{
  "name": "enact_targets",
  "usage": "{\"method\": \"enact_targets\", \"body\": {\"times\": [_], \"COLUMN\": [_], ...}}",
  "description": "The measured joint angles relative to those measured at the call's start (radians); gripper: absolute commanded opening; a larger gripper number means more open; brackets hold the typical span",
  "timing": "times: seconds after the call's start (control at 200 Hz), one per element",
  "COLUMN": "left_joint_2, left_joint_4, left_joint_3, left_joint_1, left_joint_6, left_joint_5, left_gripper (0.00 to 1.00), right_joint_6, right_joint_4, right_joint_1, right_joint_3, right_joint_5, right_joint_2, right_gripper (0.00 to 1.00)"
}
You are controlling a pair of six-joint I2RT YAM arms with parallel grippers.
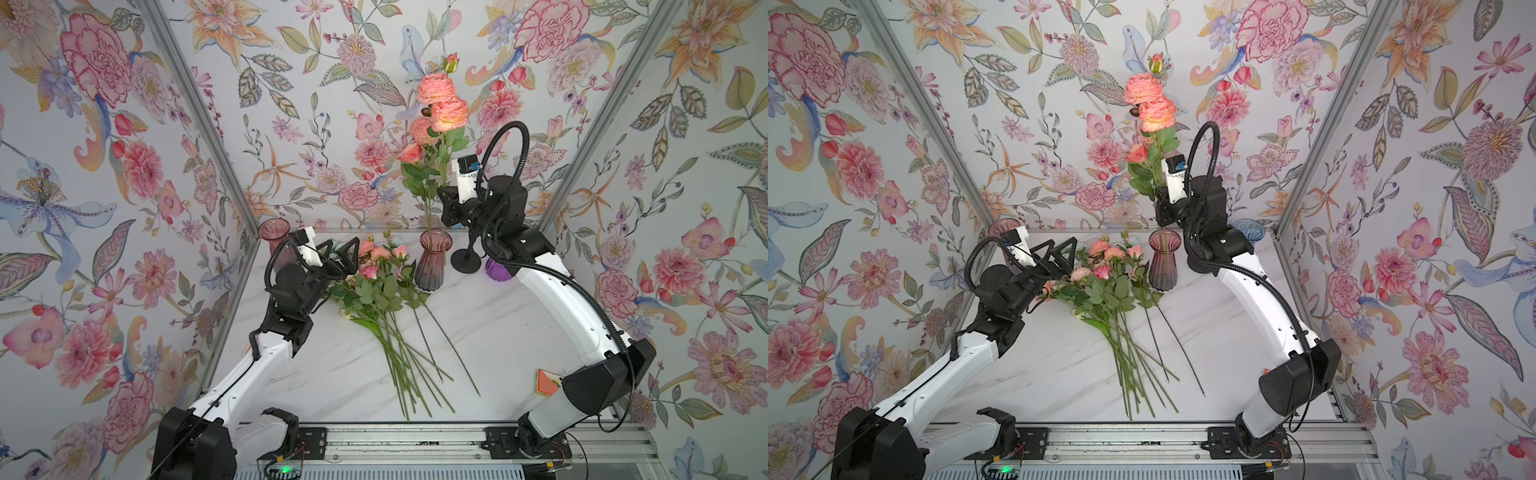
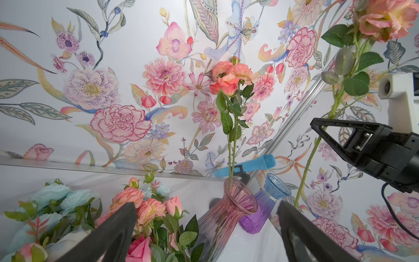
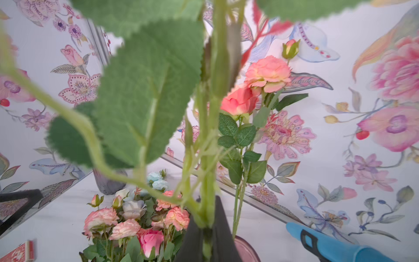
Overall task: Place the pink flowers into the vase
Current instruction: Place the flower in the vase.
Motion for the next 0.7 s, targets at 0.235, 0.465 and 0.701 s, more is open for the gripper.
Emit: {"method": "enact_targets", "body": {"times": [0.235,0.465,0.701], "left_joint_2": [-0.003,-0.025,-0.030], "left_joint_4": [-0.003,-0.024,-0.030], "left_joint_3": [0.002,0.002,0.004], "left_joint_1": [0.000,0.000,0.000], "left_joint_6": [0.018,0.048,0.073], "left_joint_5": [0.000,0.000,-0.005], "left_gripper": [1.00,1.00,1.00], "right_joint_6": [0.017,0.043,0.054], "right_joint_4": [0.115,0.225,0.329], "right_joint_1": [-0.033,-0.049,-0.058], "right_joint_3": [-0.042,-0.042,-0.057], "right_joint_5": [0.008,0.019,0.034], "right_joint_2": [0.012,0.061,0.138], "right_gripper": [0.00,0.00,0.00]}}
